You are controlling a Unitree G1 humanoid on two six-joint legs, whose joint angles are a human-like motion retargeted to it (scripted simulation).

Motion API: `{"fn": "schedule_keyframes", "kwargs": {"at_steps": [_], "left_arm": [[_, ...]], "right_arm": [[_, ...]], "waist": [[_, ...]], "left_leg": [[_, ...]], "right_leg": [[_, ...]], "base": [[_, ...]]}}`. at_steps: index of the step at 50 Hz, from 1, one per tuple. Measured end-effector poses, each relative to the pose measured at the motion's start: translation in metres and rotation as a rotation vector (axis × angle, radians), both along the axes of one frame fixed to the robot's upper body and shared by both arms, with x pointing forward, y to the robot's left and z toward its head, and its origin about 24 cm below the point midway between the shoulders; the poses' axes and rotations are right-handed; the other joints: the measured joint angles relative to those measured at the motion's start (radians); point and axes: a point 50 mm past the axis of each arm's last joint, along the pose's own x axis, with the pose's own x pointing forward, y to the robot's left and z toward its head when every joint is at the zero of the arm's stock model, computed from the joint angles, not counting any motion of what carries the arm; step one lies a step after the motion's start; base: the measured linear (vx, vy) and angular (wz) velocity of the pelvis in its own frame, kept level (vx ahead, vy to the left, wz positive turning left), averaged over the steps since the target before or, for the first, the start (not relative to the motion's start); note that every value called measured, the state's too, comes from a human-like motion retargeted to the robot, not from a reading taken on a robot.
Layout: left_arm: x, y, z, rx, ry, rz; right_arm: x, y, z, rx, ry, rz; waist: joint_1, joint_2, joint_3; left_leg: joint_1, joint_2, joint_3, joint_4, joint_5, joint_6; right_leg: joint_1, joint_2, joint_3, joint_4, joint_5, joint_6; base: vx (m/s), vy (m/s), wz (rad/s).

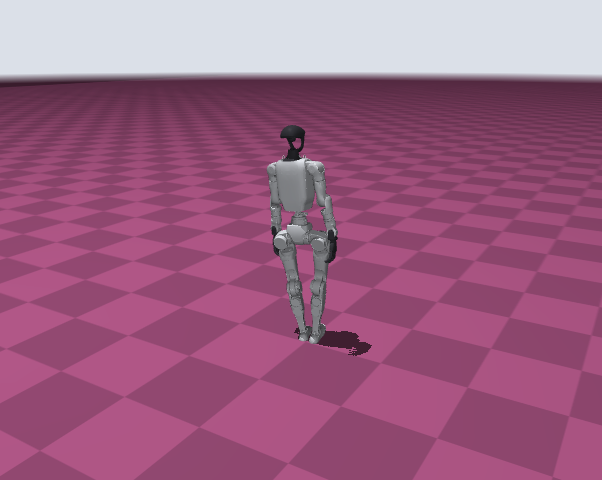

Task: In place motions

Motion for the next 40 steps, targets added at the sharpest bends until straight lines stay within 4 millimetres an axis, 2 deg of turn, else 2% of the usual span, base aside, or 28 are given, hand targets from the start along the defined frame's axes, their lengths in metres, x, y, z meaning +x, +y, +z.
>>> {"fn": "schedule_keyframes", "kwargs": {"at_steps": [3,5,8,12,15,18,22,25,32,40], "left_arm": [[-0.003,-0.005,-0.001,-0.004,0.026,-0.035],[-0.006,-0.014,-0.002,0.002,0.031,-0.045],[-0.017,-0.02,-0.004,-0.02,0.031,-0.013],[-0.048,-0.028,-0.005,-0.045,0.107,0.096],[-0.062,-0.034,-0.004,-0.028,0.16,0.166],[-0.071,-0.035,-0.003,-0.036,0.202,0.188],[-0.075,-0.036,-0.002,-0.053,0.221,0.139],[-0.068,-0.037,-0.003,-0.059,0.195,0.105],[-0.053,-0.036,-0.004,-0.064,0.166,-0.043],[-0.036,-0.032,-0.005,-0.066,0.118,-0.189]], "right_arm": [[-0.006,0.0,0.0,0.014,0.028,-0.01],[-0.004,0.0,0.0,0.016,0.03,-0.003],[0.007,0.002,0.0,0.025,0.001,0.068],[0.024,0.012,0.0,0.041,-0.05,0.191],[0.042,0.022,0.0,0.075,-0.123,0.203],[0.055,0.032,0.002,0.129,-0.179,0.206],[0.057,0.033,0.002,0.13,-0.194,0.246],[0.054,0.027,0.002,0.097,-0.172,0.291],[0.022,0.008,0.0,0.036,-0.014,0.286],[-0.014,-0.004,0.002,-0.004,0.113,0.169]], "waist": [[0.073,-0.019,-0.019],[0.128,-0.022,-0.01],[0.133,-0.015,-0.007],[0.112,0.002,-0.077],[0.116,0.011,-0.067],[0.037,0.017,-0.062],[0.021,0.019,-0.073],[0.075,0.015,-0.067],[0.188,0.019,-0.071],[0.14,0.049,-0.069]], "left_leg": [[0.001,-0.024,-0.001,0.014,-0.013,0.021],[0.011,-0.029,0.0,0.027,-0.024,0.029],[0.025,-0.032,-0.028,0.041,-0.038,0.033],[0.001,-0.03,-0.03,0.04,-0.046,0.024],[0.016,-0.025,-0.031,0.033,-0.041,0.02],[0.047,-0.034,-0.114,0.027,-0.049,0.007],[0.052,-0.041,-0.142,0.033,-0.051,0.002],[0.047,-0.037,-0.099,0.037,-0.044,0.001],[0.007,-0.011,-0.006,0.062,-0.032,-0.006],[0.013,-0.02,-0.068,0.056,-0.037,-0.003]], "right_leg": [[0.053,-0.114,-0.277,-0.051,0.03,0.012],[0.086,-0.108,-0.245,-0.085,0.034,0.008],[0.118,-0.102,-0.263,-0.128,0.047,-0.002],[0.096,-0.096,-0.258,-0.131,0.03,-0.006],[0.106,-0.09,-0.271,-0.126,0.025,-0.01],[0.125,-0.103,-0.342,-0.133,0.011,-0.008],[0.134,-0.113,-0.372,-0.137,0.008,-0.009],[0.138,-0.108,-0.337,-0.133,0.012,-0.015],[0.134,-0.093,-0.238,-0.129,0.022,-0.021],[0.143,-0.093,-0.3,-0.134,0.019,-0.019]], "base": [[0.01,0.02,0.25],[-0.05,0.06,0.28],[-0.04,0.06,0.39],[0.01,0.08,0.04],[-0.15,0.06,0.18],[-0.12,0.03,1.19],[-0.05,0.05,0.41],[-0.05,0.07,-0.6],[-0.04,0.04,-0.63],[-0.05,0.01,0.35]]}}
